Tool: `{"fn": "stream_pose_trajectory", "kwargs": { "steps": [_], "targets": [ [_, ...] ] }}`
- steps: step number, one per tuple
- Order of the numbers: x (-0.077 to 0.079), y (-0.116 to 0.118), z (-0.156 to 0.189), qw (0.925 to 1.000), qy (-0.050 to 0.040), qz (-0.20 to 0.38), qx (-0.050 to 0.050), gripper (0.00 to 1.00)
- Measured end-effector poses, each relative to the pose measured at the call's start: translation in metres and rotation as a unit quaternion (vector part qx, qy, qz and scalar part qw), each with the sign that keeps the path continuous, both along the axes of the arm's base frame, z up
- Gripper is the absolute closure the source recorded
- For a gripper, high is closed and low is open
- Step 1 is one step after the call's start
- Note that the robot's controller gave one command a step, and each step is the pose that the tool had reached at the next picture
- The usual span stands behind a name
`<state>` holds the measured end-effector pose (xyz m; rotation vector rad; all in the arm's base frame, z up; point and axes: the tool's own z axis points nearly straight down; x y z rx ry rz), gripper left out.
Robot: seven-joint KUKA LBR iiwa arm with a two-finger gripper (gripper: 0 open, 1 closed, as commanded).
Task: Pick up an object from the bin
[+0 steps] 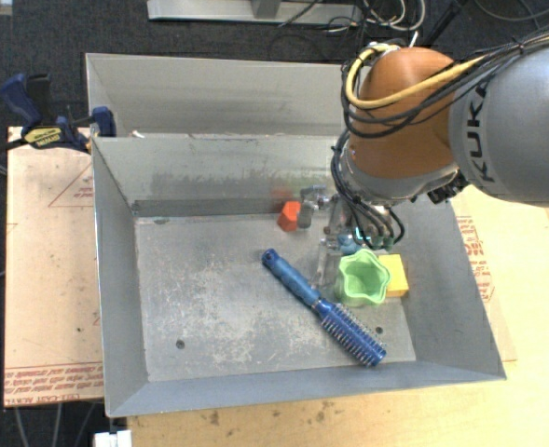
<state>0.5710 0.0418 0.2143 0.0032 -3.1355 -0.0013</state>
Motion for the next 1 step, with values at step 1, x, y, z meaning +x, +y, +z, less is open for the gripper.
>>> {"fn": "stream_pose_trajectory", "kwargs": {
  "steps": [1],
  "targets": [
    [-0.0155, -0.0243, -0.1353, 1.0, -0.0003, -0.005, 0.0, 0.0]
  ]
}}
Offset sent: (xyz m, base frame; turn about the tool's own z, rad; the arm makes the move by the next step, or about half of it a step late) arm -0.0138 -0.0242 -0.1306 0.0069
